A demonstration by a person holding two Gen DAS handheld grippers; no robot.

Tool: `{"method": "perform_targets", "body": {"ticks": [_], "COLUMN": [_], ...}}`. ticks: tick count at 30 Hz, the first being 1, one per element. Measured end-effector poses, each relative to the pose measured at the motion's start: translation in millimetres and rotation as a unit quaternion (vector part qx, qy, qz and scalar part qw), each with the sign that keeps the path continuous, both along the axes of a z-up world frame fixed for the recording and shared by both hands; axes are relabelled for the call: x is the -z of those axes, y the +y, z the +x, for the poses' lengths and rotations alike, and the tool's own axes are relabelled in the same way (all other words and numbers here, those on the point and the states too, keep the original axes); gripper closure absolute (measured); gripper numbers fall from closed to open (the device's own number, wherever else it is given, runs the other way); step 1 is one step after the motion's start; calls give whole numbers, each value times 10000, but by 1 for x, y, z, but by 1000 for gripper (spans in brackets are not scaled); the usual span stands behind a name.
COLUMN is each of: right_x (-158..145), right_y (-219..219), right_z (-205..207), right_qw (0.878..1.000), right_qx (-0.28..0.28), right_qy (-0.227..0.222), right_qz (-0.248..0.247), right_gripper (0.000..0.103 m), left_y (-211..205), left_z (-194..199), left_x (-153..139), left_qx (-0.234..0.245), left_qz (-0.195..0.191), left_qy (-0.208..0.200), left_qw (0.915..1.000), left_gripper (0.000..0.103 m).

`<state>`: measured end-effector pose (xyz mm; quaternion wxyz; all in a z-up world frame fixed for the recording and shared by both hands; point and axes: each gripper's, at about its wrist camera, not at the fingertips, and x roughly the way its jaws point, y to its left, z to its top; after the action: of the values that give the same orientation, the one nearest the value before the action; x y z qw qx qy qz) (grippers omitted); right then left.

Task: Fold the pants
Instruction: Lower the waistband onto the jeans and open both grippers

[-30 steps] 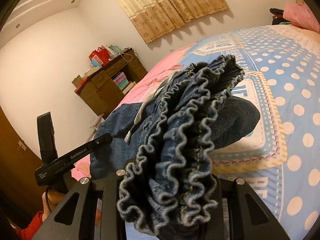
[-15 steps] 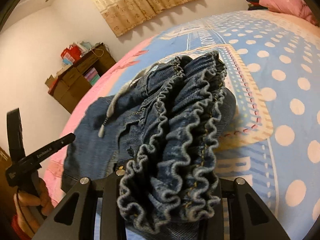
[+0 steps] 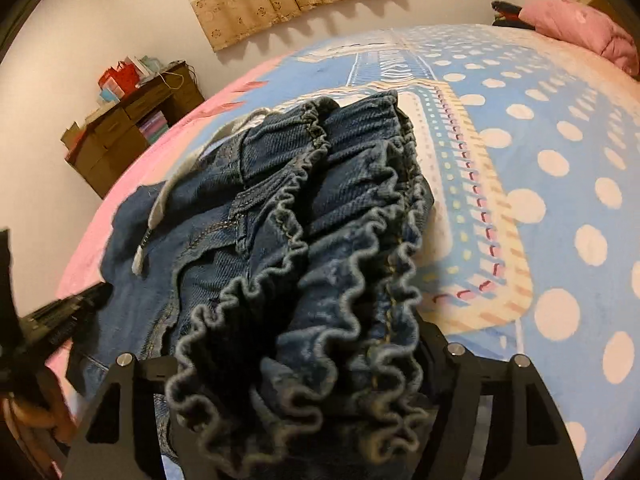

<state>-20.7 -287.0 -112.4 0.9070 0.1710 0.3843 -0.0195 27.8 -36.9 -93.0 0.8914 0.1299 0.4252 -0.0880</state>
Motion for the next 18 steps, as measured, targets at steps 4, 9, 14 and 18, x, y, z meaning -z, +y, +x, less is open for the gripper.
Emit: {"method": "perform_targets", "body": {"ticks": [4, 9, 14, 18], "right_x": [-12, -22, -43, -52], "right_y": [-15, -21, 17, 47], "right_z": [-19, -57, -89, -97], "right_qw": [9989, 9944, 9874, 9715], "right_qx": [312, 810, 1181, 1174], "right_qy": [-82, -462, -745, -1030], "right_qz": [328, 505, -749, -1785], "right_gripper": [23, 23, 23, 23], "left_y": [-8, -6, -18, -26], "left_z": [-4, -4, -7, -12], "left_x": [1, 2, 7, 11], "left_qx": [126, 154, 147, 128], "left_qz": [415, 471, 796, 1166], "left_qy": [-82, -67, -215, -453], "left_qw": [9990, 9988, 9965, 9921], "left_gripper": [92, 90, 88, 85]}}
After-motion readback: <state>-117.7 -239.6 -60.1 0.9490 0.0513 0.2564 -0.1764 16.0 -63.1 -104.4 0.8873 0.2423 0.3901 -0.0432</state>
